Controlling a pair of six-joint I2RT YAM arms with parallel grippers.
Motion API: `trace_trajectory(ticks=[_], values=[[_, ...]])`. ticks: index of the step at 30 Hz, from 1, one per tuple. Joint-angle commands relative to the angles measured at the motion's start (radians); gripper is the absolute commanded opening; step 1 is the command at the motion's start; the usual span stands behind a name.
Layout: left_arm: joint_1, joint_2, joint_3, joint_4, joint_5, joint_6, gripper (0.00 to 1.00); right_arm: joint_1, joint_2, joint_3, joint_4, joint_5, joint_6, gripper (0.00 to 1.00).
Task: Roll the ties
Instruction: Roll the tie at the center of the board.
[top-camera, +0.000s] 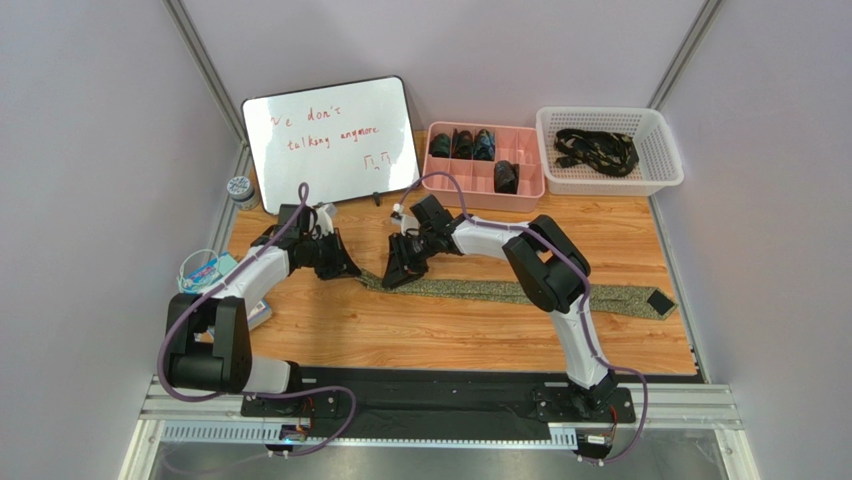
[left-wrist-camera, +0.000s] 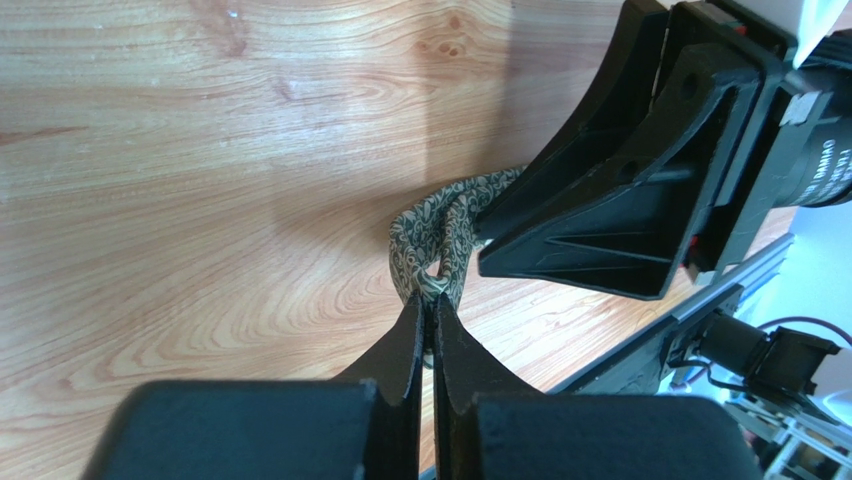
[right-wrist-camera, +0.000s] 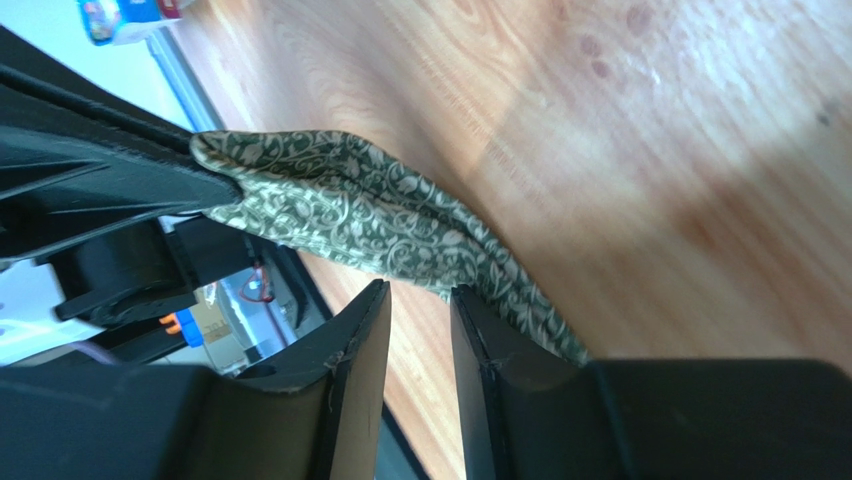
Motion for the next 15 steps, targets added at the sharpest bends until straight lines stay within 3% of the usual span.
trace_trajectory(ticks=[1,7,15], values=[[-0.026,-0.062,0.054,-0.042,-0.042,-0.002,0.0,-0.051,-0.133,-0.018,-0.026,-0.044,0.028,0.35],[-0.127,-0.073,0.117,-0.102,-0.169,0.029,0.0,-0.088,-0.143,-0.079,-0.079,-0.087,0.008,0.34],[-0.27,-0.01,0.197,-0.124,-0.281,0.007,0.0,-0.129,-0.186,-0.165,0.003,-0.172,0.097,0.41]])
